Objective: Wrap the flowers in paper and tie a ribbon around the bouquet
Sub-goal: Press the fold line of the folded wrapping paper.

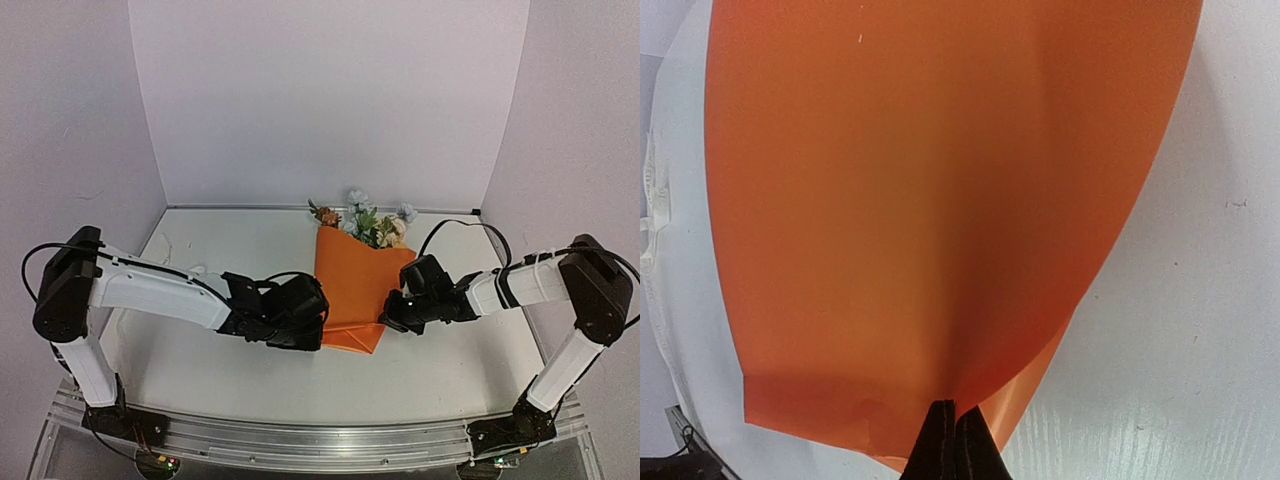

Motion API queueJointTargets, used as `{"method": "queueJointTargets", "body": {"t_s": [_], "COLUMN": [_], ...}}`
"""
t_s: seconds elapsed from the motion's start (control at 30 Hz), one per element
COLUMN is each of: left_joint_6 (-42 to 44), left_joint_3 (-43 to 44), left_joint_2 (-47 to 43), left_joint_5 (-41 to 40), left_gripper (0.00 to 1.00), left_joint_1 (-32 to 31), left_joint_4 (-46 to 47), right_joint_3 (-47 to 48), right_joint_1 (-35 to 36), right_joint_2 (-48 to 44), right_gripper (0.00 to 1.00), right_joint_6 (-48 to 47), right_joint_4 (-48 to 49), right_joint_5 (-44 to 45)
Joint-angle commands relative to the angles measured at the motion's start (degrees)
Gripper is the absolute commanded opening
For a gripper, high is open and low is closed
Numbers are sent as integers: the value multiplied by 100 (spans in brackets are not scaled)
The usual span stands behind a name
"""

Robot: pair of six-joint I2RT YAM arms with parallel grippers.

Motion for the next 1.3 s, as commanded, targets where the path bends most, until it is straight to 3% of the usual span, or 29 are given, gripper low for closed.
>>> {"method": "queueJointTargets", "body": {"t_s": [0.0, 0.27, 0.47, 0.93, 1.27], "left_joint_6": [492, 1133, 993, 710, 761], "left_joint_3": [280, 1040, 647, -47, -49], "left_joint_2": [-390, 420, 631, 935, 1159], "left_joint_5": [717, 1176, 1944, 2601, 2423], "left_gripper": [29, 29, 23, 23, 20], "left_joint_1": [344, 767, 944, 1326, 1374], "left_joint_4": [490, 221, 710, 1113, 704], "right_joint_3": [77, 271, 98, 105, 63], "right_joint_1": [61, 329, 383, 383, 383], "right_joint_2": [62, 221, 161, 17, 134], "right_gripper": [0, 0, 0, 0, 0], "right_joint_6": [-103, -66, 92, -37, -236], "right_joint_4": [102, 76, 33, -182, -173], "right_joint_5": [248, 322, 768, 1170, 1150]}}
